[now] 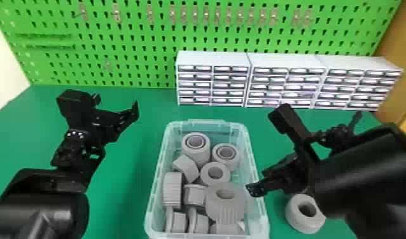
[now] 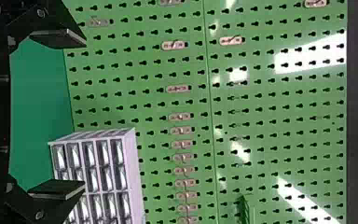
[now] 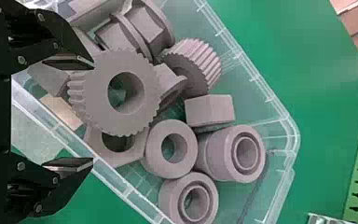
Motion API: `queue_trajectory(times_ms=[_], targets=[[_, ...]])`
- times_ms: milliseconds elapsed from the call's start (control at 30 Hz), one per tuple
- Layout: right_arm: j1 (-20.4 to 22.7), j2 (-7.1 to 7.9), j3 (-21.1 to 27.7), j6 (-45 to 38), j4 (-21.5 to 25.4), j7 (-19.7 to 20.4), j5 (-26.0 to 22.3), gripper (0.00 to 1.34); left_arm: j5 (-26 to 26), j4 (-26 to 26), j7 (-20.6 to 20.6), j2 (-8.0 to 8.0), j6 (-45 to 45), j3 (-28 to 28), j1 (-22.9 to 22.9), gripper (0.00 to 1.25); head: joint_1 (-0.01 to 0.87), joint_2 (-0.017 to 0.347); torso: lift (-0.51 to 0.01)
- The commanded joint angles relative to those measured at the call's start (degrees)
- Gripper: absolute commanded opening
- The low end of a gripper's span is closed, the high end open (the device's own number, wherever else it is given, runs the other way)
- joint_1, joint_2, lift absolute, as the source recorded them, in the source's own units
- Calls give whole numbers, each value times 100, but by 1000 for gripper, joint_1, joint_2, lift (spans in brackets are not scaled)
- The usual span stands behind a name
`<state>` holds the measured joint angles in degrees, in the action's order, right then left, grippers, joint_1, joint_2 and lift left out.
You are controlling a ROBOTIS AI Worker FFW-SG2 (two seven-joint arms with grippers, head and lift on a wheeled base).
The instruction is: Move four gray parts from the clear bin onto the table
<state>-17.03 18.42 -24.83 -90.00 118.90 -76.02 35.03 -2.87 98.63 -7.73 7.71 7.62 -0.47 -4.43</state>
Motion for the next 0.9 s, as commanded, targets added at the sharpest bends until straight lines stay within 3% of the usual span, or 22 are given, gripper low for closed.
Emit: queue_trajectory(times_ms=[0, 267, 867], targets=[[-239, 22, -285, -8, -262, 0, -110, 813, 14, -1, 0, 2, 29, -15, -14, 1042, 678, 34, -50], [-485, -295, -311, -8, -710, 0, -172, 813, 14, -19, 0, 2, 46, -23, -14, 1042, 678, 34, -50], [-1136, -717, -795, 475, -1826, -9, -532, 813, 14, -89, 0, 2, 46, -67, -85, 1042, 678, 34, -50]])
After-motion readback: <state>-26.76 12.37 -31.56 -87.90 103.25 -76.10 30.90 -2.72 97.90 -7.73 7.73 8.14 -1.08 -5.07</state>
